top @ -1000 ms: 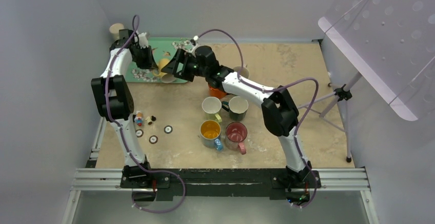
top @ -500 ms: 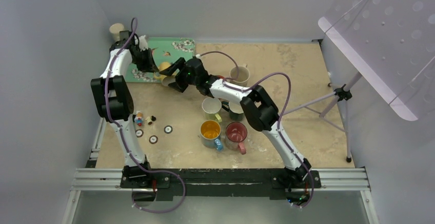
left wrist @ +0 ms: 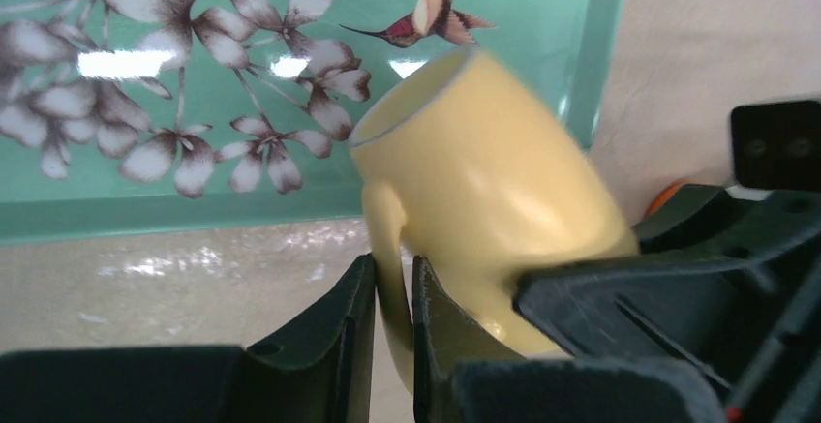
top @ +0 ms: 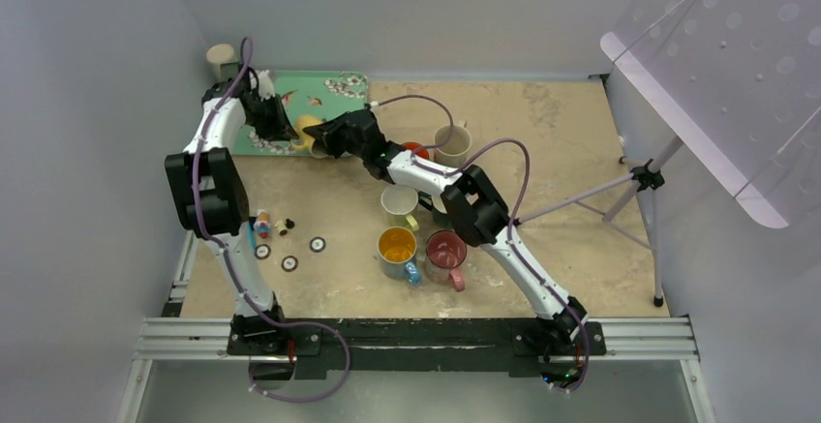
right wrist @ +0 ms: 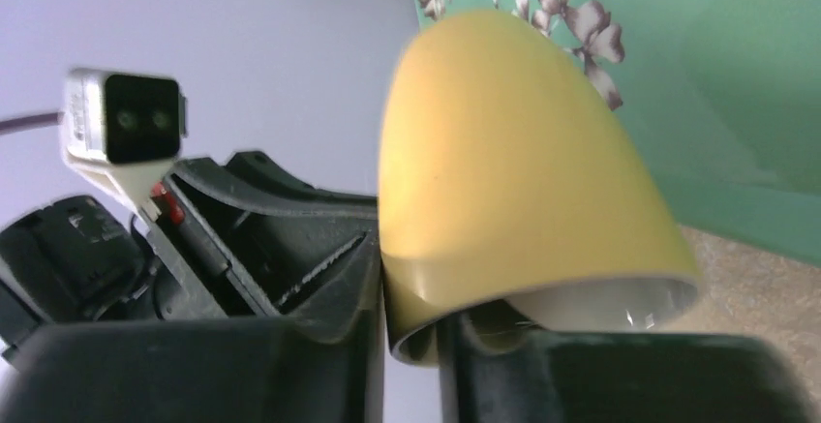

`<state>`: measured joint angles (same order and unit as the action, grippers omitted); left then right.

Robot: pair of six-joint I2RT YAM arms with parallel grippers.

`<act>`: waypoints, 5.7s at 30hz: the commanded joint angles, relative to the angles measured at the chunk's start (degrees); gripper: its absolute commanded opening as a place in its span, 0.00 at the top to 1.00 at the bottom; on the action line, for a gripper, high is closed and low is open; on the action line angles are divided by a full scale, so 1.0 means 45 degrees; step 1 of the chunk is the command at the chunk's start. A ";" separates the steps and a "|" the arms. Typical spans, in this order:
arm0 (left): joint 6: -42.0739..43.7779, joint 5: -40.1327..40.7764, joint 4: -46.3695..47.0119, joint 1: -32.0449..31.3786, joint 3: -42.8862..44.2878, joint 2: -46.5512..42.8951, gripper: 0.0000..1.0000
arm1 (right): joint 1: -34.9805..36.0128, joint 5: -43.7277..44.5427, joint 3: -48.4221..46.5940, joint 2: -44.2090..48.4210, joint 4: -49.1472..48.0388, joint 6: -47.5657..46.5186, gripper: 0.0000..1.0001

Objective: Turn the mug right side up

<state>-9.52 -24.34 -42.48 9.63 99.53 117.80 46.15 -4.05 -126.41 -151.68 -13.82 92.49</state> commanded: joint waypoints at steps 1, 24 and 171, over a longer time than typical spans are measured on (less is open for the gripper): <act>-0.0035 -0.1504 0.0229 0.0006 -0.0354 -0.1608 1.00 | -0.0143 0.0641 -0.0342 0.0353 -0.0787 -0.0043 1.00; 0.3326 0.3365 -0.1349 0.0744 0.1564 -0.2503 0.00 | 0.1812 0.0994 -0.3839 0.4450 1.5231 -2.0389 1.00; 0.1269 0.3993 -0.2499 0.2030 -0.0942 -0.5997 0.00 | 0.4874 0.0955 -0.0936 0.6599 1.7862 -2.3438 1.00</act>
<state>-6.61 -13.19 -56.23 18.96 95.85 91.18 66.59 -5.28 -131.39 -122.17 55.55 -8.16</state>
